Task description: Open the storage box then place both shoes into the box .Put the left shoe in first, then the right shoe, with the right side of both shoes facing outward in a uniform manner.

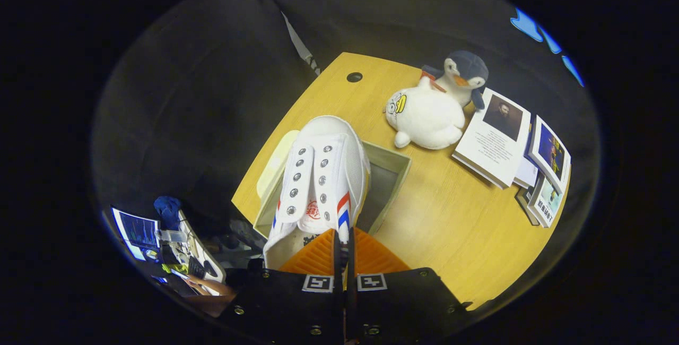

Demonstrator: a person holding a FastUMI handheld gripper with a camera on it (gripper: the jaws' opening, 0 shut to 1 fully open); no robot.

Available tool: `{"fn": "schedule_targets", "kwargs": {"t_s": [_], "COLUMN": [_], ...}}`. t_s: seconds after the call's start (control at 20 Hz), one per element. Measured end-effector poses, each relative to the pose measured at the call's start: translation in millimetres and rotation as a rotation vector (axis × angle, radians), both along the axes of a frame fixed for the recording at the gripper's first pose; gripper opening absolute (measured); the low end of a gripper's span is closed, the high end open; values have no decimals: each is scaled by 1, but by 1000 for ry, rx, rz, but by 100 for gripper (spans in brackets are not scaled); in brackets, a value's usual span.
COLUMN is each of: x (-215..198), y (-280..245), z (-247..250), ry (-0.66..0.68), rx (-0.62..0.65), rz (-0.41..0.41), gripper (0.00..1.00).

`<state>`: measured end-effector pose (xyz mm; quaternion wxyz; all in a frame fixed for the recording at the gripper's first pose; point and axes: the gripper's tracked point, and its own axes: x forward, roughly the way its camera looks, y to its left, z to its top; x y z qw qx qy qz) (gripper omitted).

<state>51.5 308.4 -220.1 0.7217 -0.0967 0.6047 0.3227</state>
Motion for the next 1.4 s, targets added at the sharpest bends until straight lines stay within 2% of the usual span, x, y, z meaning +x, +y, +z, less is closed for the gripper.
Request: {"fn": "schedule_targets", "kwargs": {"t_s": [0.1,0.15,0.25,0.35,0.65,0.95,1.15,1.4], "x": [4,2,8,14,19,39,51,62], "y": [4,15,30,29,15,-40,-91,-161], "z": [-5,-1,15,11,37,70,111,183], "ry": [-13,-5,-28,-70,-114,-246,-413,-780], "rx": [-27,7,64,69,106,153,224,280], "rz": [-4,-1,0,15,-45,-192,-320,-474], "gripper": [2,4,52,99,99,99,99,99]}}
